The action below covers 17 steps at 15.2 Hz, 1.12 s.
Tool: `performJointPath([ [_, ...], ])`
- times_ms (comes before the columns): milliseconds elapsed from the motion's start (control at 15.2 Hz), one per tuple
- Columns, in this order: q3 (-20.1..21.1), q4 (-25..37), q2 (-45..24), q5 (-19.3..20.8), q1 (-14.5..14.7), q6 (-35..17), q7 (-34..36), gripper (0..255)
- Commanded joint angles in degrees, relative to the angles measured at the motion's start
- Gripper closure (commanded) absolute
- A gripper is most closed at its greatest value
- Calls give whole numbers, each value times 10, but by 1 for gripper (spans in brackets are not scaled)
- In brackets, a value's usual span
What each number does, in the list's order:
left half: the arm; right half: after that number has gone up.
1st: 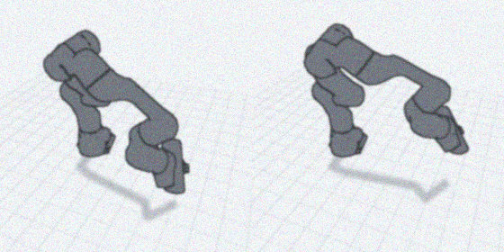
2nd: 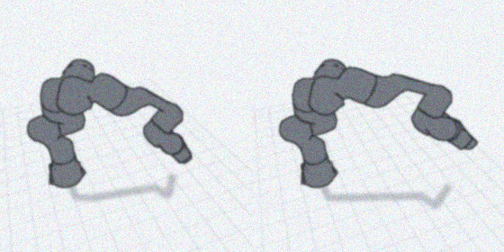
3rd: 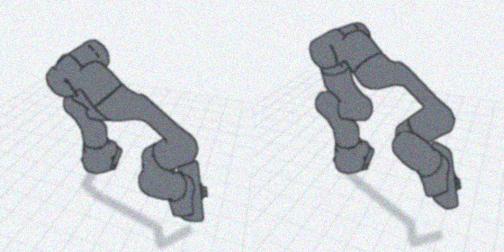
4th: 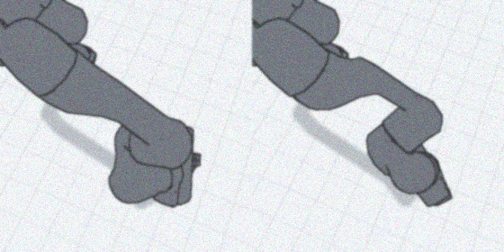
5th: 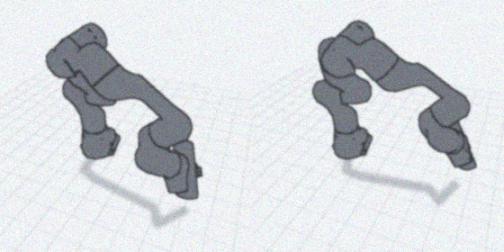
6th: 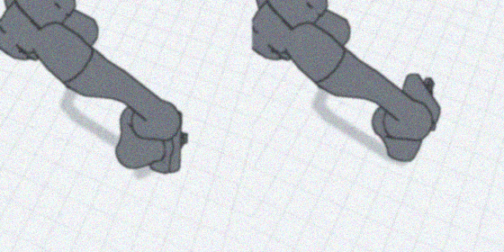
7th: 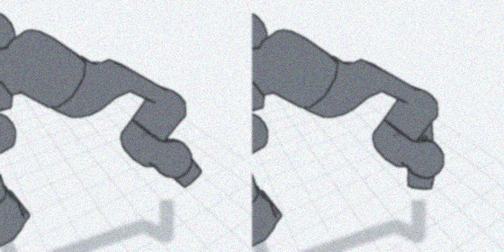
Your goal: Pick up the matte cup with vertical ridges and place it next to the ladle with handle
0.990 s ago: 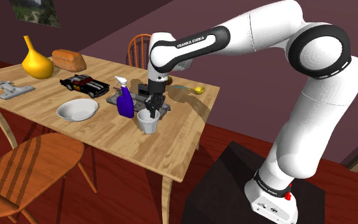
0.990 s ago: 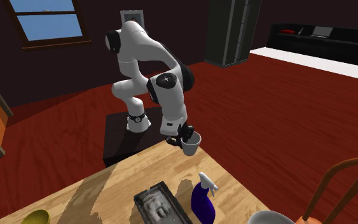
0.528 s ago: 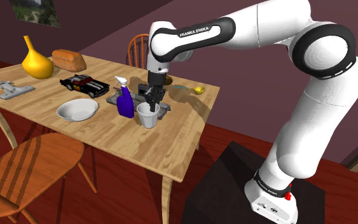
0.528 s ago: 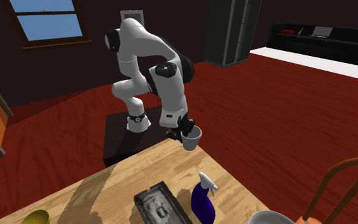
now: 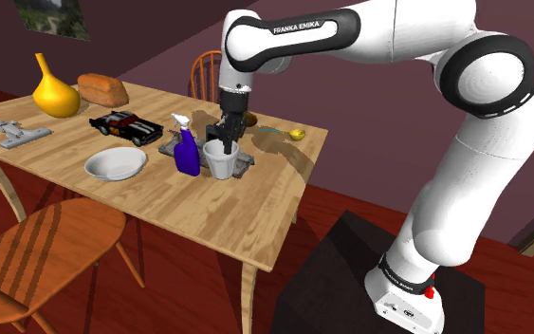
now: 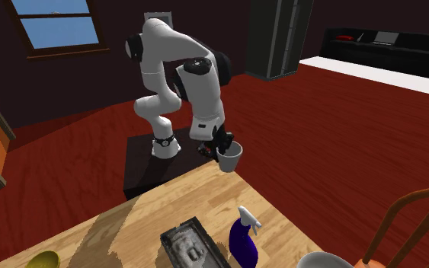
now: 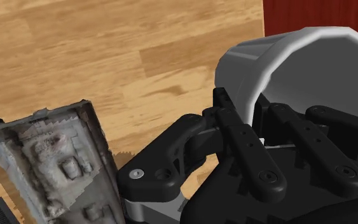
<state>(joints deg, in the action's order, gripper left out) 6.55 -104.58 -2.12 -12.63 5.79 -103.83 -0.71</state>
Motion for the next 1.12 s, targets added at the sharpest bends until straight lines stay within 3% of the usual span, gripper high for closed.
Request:
performJointPath([
  [0, -6, 14, -5, 1, -6, 11, -10, 255],
  [594, -56, 121, -83, 10, -66, 62, -109, 255],
  [1056, -85, 258, -177, 11, -115, 119, -176, 255],
])
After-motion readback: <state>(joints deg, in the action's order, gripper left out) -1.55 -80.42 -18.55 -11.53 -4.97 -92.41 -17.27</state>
